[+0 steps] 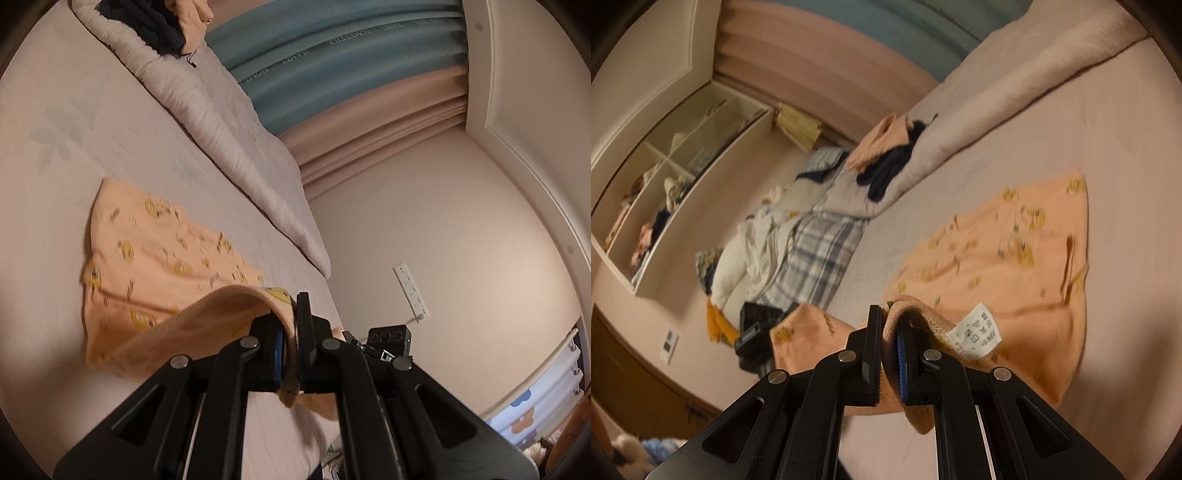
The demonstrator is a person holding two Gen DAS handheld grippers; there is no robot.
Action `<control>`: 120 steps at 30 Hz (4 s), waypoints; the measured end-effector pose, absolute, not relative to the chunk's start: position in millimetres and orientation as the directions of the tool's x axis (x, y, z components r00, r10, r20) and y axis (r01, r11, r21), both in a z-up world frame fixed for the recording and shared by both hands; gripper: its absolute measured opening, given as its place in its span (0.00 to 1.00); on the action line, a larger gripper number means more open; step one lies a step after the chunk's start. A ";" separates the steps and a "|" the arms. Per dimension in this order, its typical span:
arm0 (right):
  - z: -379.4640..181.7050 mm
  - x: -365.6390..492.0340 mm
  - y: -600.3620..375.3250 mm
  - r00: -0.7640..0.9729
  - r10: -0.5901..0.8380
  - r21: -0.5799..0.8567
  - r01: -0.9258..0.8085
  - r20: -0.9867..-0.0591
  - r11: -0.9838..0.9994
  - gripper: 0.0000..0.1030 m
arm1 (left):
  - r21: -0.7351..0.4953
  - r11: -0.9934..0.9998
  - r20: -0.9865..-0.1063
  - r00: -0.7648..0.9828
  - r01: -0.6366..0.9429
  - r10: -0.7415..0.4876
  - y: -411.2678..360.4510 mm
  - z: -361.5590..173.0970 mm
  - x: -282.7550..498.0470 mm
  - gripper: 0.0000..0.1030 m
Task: Fold small clothes
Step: 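Grasp the shirt hem with both grippers and lift it toward the collar, then carry the held hem over onto the collar with both grippers and lower it, then open both grippers and release the hem onto the folded shirt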
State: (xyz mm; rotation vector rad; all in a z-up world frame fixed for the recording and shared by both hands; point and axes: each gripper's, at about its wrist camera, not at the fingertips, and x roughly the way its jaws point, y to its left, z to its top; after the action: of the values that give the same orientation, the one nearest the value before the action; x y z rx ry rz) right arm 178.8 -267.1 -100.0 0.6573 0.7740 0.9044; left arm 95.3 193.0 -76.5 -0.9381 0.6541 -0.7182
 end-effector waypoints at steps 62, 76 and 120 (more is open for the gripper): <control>-161.3 286.4 -333.5 0.518 0.633 0.772 0.089 -0.576 0.630 0.47 | -0.820 0.498 -0.557 0.599 -0.284 -0.575 254.4 -162.8 240.1 0.48; -150.1 209.8 -304.5 0.453 0.559 0.559 -0.149 -0.695 0.816 0.47 | -0.753 0.646 -0.602 0.528 -0.126 -0.599 222.7 -177.5 137.4 0.46; -154.2 201.5 -208.8 0.526 0.287 0.160 -0.273 -0.800 0.949 0.29 | -0.418 0.907 -0.797 0.458 0.050 -0.393 116.6 -178.4 156.5 0.25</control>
State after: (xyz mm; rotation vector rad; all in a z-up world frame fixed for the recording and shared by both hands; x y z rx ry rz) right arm 201.5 -208.8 -154.2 0.0158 0.9598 0.3348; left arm 156.5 116.6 -178.4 -0.3604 1.0657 -0.2800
